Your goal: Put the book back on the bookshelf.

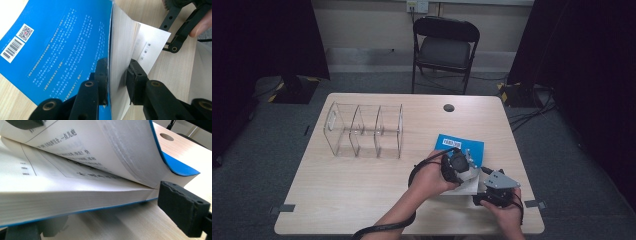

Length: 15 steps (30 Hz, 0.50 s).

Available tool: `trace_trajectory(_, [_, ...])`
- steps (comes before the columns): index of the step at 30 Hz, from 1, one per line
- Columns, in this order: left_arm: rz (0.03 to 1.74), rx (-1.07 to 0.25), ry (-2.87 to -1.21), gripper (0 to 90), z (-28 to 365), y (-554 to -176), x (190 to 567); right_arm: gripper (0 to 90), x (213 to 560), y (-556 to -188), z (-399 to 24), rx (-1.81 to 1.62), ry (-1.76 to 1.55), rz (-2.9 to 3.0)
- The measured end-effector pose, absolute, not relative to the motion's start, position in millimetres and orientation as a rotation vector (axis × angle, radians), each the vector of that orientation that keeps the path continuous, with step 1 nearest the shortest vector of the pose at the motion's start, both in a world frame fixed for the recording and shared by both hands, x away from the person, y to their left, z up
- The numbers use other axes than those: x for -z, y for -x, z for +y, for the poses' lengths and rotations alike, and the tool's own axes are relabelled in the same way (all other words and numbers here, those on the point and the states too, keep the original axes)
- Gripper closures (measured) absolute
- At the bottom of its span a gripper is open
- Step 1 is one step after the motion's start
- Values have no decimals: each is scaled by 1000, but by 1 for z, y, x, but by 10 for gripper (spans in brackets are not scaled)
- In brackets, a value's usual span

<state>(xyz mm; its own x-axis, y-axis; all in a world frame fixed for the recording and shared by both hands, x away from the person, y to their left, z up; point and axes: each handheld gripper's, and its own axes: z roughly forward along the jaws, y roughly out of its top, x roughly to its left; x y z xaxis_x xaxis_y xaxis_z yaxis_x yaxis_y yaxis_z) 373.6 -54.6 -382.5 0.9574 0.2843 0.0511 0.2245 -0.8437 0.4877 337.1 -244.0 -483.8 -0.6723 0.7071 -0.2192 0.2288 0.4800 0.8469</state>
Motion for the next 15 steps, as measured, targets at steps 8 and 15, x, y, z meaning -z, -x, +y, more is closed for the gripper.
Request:
trace_trajectory(8, [357, -164, -2613, 730, -54, -374, 382, 130, 482, -336, -245, -1135, -766, 2160])
trace_trajectory(15, [342, -173, -2617, 731, -53, -373, 381, 129, 481, -337, -246, -1146, -756, 2160])
